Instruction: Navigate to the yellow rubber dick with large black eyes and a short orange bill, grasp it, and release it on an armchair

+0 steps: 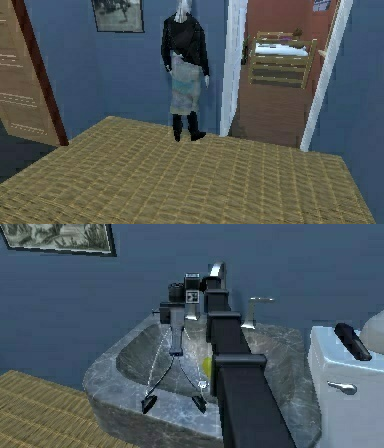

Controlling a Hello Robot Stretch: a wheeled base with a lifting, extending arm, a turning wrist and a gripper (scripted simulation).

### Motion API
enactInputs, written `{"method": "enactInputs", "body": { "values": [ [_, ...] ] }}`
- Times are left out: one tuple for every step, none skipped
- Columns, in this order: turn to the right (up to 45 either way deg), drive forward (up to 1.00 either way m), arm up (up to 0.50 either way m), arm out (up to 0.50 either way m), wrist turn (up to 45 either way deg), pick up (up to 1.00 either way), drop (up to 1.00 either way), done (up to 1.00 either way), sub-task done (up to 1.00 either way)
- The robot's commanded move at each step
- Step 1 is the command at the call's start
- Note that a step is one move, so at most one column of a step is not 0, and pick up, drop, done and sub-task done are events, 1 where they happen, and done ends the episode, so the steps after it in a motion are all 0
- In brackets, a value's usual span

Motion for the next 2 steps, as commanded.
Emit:
{"method": "enactInputs", "body": {
  "values": [
    [0.0, 0.00, 0.00, 0.00, 45.0, 0.00, 0.00, 0.00, 0.00],
    [0.0, 0.00, 0.00, 0.00, 45.0, 0.00, 0.00, 0.00, 0.00]
  ]
}}
